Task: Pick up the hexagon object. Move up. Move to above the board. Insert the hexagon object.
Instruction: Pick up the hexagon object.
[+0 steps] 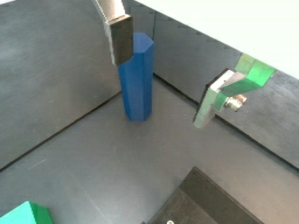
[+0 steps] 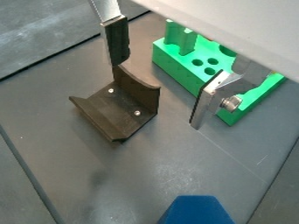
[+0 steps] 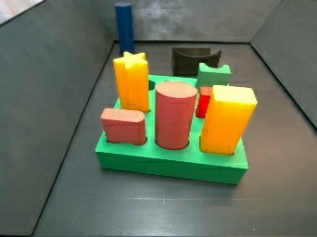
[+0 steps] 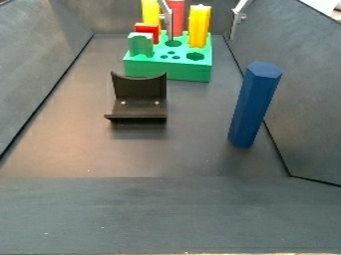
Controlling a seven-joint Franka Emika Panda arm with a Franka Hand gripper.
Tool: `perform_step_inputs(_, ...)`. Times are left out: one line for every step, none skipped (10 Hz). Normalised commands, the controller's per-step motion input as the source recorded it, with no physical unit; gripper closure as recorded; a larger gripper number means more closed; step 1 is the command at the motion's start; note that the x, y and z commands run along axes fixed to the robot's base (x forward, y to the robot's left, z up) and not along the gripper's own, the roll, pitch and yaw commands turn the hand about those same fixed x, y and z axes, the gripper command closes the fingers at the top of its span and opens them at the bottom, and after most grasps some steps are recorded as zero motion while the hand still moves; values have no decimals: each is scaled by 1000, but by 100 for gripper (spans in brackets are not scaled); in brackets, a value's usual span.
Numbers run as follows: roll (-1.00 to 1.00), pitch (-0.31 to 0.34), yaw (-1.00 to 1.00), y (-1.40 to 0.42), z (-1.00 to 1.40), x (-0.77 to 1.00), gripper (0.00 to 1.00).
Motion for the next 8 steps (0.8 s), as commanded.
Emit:
perform_step_inputs(19,-136,0,-3,0,-383,0)
perform_step_inputs(0,-309,0,223,0,-951,0)
perform_step_inputs(0,-193,174,337,0,-774,0)
perform_step_inputs(-16,-136,386,391,0,-554,0)
perform_step_inputs(-63,-194,377,300,0,-537,0)
perform_step_inputs(-26,-139,503,271,-169,-306,0)
perform_step_inputs(0,-56,543,209,-251,-260,0)
perform_step_inputs(47,-59,474,151,-314,-494,0)
